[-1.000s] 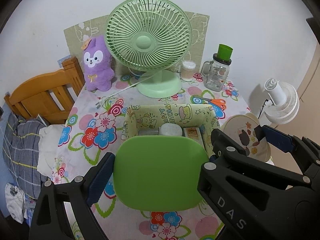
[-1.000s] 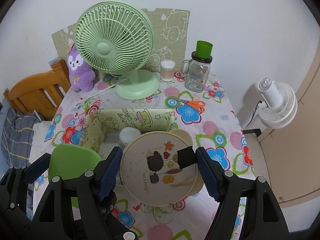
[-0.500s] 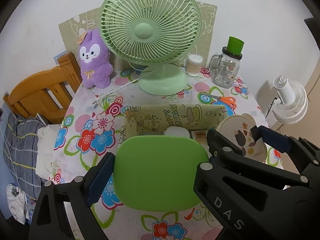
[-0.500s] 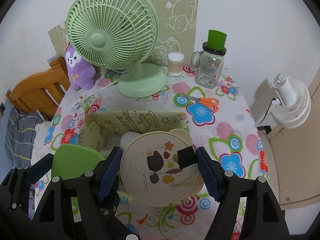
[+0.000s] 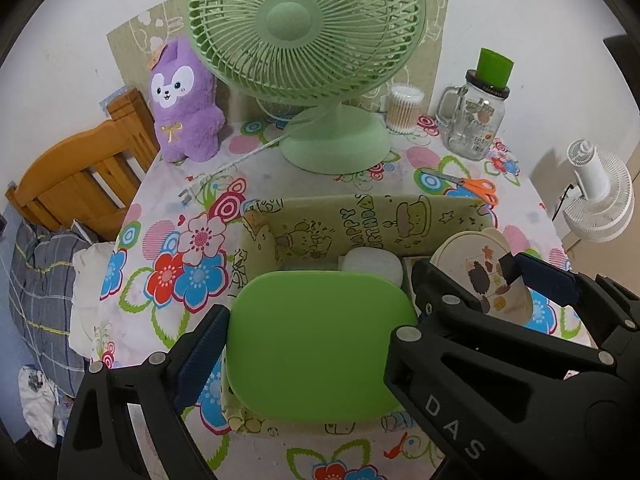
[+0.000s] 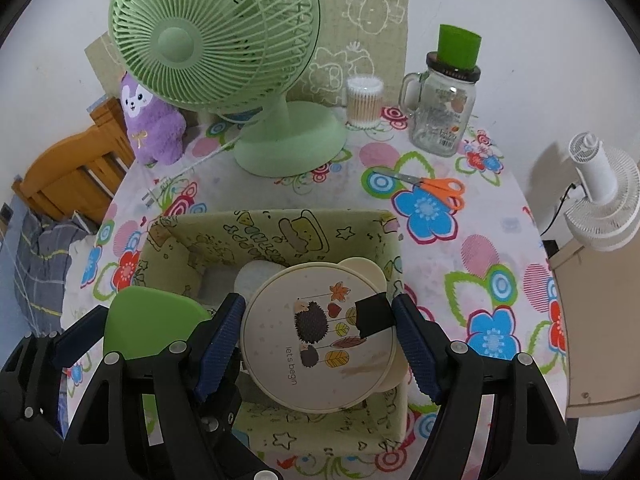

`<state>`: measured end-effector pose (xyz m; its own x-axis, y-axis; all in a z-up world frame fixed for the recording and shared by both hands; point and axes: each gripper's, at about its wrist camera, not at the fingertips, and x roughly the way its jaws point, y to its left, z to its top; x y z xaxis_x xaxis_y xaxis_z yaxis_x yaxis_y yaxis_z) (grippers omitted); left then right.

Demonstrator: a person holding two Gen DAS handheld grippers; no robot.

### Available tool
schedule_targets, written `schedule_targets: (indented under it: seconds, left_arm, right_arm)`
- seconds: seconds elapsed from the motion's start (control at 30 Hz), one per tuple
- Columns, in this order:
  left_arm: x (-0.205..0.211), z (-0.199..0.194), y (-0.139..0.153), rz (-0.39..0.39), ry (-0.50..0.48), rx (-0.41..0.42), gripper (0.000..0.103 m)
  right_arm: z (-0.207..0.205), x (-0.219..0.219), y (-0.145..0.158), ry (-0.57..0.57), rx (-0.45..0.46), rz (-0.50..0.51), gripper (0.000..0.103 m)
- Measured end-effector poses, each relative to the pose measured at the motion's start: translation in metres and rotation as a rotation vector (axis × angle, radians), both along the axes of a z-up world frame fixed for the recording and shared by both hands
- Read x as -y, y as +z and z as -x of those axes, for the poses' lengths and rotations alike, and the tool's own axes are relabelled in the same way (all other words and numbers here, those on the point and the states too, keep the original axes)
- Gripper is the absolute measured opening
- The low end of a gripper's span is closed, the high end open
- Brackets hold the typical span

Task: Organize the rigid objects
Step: 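Lower the lid and tin into the box and open both tools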

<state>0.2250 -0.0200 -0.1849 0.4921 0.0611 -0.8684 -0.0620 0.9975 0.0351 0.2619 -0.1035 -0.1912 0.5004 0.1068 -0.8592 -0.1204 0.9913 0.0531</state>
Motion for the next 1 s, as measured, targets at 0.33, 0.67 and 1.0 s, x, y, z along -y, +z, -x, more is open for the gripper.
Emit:
schedule_targets:
  seconds: [0.33, 0.67, 1.0]
  left_arm:
    - [-0.002, -0.004, -0.003, 0.019, -0.004, -0.012, 0.095]
    - [0.015, -0.010, 0.003, 0.034, -0.055, 0.007, 0.095]
    - [0.034, -0.018, -0.008, 0.034, -0.082, -0.006, 0.095]
  right_arm:
    - [-0.003, -0.002, -0.002, -0.004, 0.008, -0.004, 0.090]
    - [0.002, 0.021, 0.013, -0.062, 0.037, 0.038, 0.093]
    - [0.006, 0.045, 0.010, -0.118, 0.023, 0.072, 0.094]
